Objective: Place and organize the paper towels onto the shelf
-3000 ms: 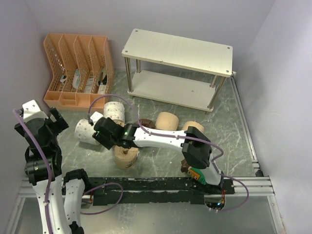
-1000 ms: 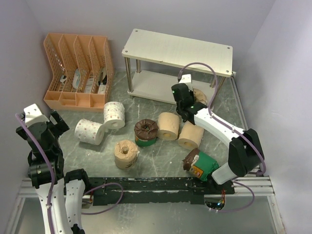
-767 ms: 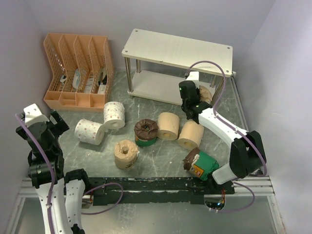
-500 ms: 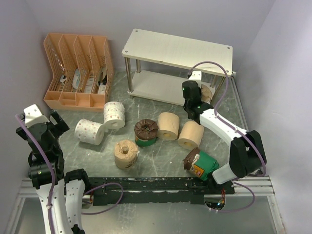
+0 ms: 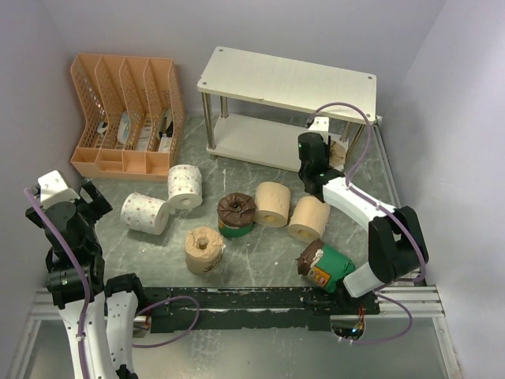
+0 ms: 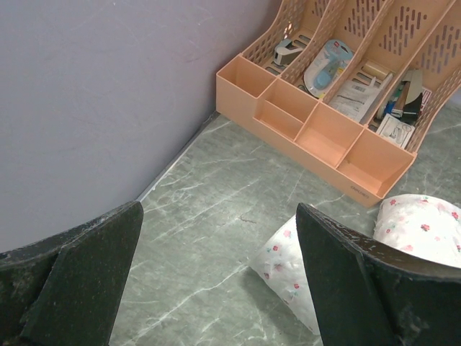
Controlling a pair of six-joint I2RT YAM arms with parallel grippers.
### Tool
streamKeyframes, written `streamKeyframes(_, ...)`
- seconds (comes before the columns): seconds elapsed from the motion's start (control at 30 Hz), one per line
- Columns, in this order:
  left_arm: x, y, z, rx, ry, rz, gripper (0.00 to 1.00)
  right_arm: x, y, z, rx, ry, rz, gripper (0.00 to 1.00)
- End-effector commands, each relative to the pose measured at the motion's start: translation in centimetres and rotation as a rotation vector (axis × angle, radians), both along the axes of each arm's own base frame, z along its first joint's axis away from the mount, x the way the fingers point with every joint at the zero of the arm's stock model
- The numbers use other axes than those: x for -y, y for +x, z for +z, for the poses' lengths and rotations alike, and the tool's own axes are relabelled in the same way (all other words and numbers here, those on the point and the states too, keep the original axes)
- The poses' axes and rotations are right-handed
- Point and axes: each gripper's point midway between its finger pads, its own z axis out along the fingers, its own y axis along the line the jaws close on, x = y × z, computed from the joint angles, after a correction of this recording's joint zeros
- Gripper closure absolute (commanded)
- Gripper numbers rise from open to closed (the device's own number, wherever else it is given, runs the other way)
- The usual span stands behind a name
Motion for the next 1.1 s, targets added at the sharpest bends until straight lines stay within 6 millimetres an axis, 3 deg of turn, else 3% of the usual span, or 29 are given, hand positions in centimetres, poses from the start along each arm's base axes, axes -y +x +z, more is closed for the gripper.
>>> streamKeyframes(0.0, 0.2, 0.3, 0.6, 0.038, 0.003, -0.017, 0.01, 0.8, 1.2, 3.3, 0.109, 0.003, -0.060, 0.63)
streamKeyframes(0.07, 0.2, 0.3, 0.6, 0.038, 0.003, -0.017, 0.00, 1.0, 1.3, 3.4, 0.117, -0.003, -0.068, 0.60)
streamKeyframes(0.1, 0.2, 0.3, 0.6, 0.039, 0.004, -0.017, 0.00, 1.1, 1.3, 3.5, 0.122, -0.002, -0.071, 0.48)
streamKeyframes(0.17, 0.2, 0.3, 0.5, 0.038, 0.004, -0.017, 0.00, 1.2, 1.2, 3.8, 0.133, 0.006, -0.083, 0.45)
streamKeyframes(0.2, 0.2, 0.3, 0.6, 0.042, 0.004, -0.017, 0.00, 1.4, 1.0, 3.9, 0.139, 0.011, -0.092, 0.08)
streamKeyframes(0.23, 0.2, 0.3, 0.6, 0.040, 0.004, -0.017, 0.00, 1.4, 1.0, 4.4, 0.157, 0.018, -0.094, 0.01)
streamKeyframes(0.47, 0.2, 0.3, 0.6, 0.045, 0.004, -0.015, 0.00, 1.3, -0.7, 5.3, 0.197, 0.062, -0.072, 0.00)
streamKeyframes(0.7, 0.2, 0.3, 0.6, 0.044, 0.002, -0.015, 0.00, -0.9, -3.7, 6.8, 0.216, 0.099, -0.022, 0.00)
streamKeyframes(0.8, 0.2, 0.4, 0.5, 0.042, -0.001, -0.017, 0.00, -2.8, -5.6, 6.8, 0.216, 0.138, 0.005, 0.00)
streamKeyframes(0.93, 0.3, 0.4, 0.5, 0.041, -0.003, -0.021, 0.01, -7.4, -8.1, 3.8, 0.072, 0.177, 0.158, 0.00)
streamKeyframes(1.07, 0.3, 0.3, 0.5, 0.039, -0.010, -0.018, 0.00, -15.8, -12.5, 1.6, -0.073, 0.204, 0.515, 0.00)
